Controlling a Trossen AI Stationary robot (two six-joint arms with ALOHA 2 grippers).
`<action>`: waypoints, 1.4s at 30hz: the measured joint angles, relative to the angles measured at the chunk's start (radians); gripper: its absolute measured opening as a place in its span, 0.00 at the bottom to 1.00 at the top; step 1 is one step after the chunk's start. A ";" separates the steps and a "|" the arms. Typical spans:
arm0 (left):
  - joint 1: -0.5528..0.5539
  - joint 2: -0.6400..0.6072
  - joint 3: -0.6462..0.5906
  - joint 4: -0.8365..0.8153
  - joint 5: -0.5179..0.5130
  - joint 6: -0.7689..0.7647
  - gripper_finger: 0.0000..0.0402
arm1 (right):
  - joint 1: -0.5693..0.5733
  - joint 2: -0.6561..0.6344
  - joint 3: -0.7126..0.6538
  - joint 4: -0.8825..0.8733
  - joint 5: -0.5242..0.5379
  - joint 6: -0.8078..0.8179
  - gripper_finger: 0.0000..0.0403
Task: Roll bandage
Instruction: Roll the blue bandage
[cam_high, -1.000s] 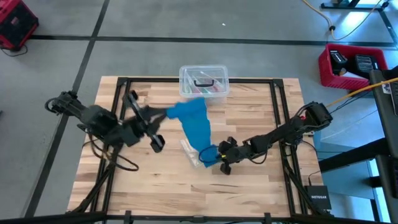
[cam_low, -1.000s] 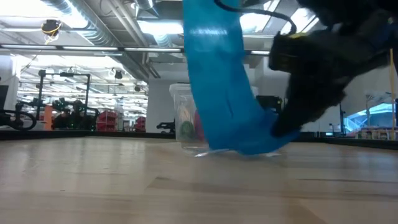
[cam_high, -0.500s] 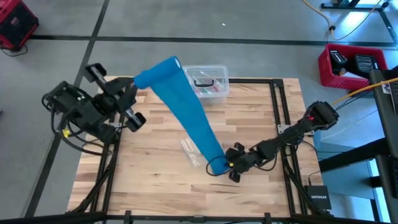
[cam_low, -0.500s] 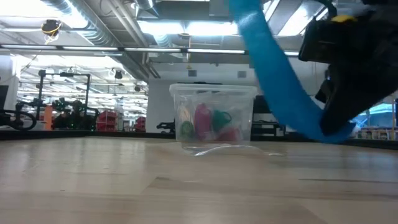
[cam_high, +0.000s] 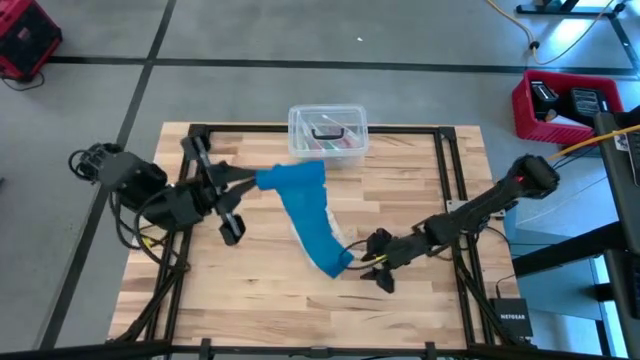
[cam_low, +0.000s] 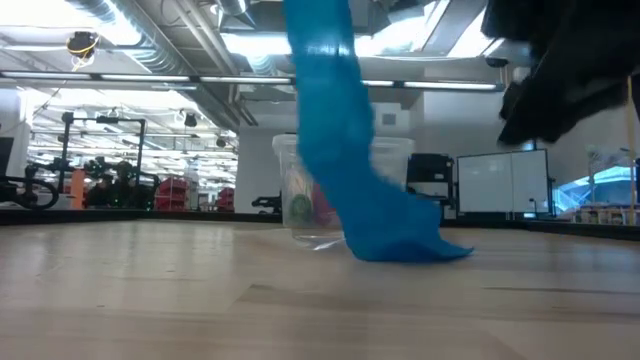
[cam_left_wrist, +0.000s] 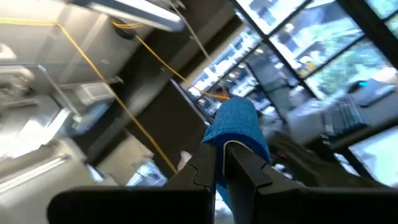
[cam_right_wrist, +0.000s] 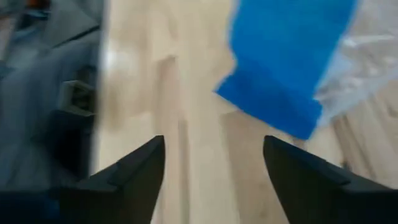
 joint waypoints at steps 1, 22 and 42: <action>-0.002 0.000 0.000 -0.031 0.000 -0.026 0.03 | 0.000 -0.029 0.000 -0.003 -0.007 -0.035 0.70; 0.011 0.074 -0.071 0.032 0.170 -0.208 0.03 | -0.136 -0.043 0.085 0.812 0.089 -0.854 0.74; 0.012 0.080 -0.071 0.064 0.168 -0.187 0.03 | -0.144 0.097 0.366 0.364 0.140 -1.046 0.09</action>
